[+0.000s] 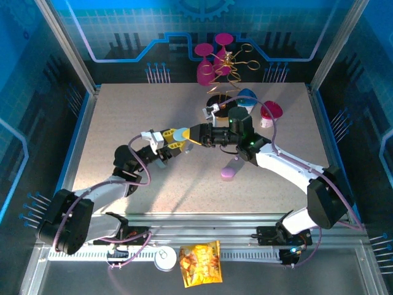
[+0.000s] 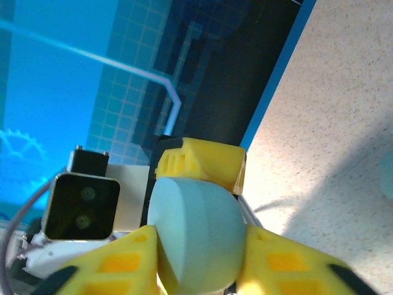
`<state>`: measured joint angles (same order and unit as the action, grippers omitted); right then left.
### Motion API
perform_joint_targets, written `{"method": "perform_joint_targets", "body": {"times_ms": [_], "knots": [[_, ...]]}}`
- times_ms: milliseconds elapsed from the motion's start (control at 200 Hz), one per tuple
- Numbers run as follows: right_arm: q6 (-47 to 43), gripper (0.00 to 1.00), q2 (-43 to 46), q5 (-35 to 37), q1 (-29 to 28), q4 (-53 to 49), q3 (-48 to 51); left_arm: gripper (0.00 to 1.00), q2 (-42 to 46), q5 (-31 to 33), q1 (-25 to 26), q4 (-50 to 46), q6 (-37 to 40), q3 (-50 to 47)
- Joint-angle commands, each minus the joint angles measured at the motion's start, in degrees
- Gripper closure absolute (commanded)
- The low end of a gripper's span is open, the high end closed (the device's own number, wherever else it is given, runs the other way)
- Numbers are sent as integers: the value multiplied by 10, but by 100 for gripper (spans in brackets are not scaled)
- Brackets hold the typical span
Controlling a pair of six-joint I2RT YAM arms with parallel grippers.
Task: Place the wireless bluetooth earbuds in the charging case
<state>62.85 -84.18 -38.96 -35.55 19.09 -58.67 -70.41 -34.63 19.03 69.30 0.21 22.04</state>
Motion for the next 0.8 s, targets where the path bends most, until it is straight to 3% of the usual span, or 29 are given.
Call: {"method": "perform_joint_targets", "body": {"times_ms": [0, 160, 300, 410, 480, 670, 795], "knots": [[2, 81, -4, -15, -7, 24, 5, 83, 10, -22, 10, -4, 14, 20], [-13, 86, 0, -5, -5, 21, 12, 73, 14, -20, 14, -6, 16, 13], [-23, 89, 12, 18, 5, 18, 26, 46, 25, -12, 14, -26, 22, 9], [-50, 88, 27, 52, 22, -9, 37, 14, 23, 0, 14, -42, 32, 13], [-85, 87, 31, 89, 36, -57, 40, 2, 23, 20, 15, -57, 36, 13], [-195, 86, -7, 230, 58, -183, 18, 1, 48, 84, 30, -178, 81, -4], [-233, 85, -80, 277, 62, -212, -21, 1, 90, 113, 42, -257, 108, -27]]}}
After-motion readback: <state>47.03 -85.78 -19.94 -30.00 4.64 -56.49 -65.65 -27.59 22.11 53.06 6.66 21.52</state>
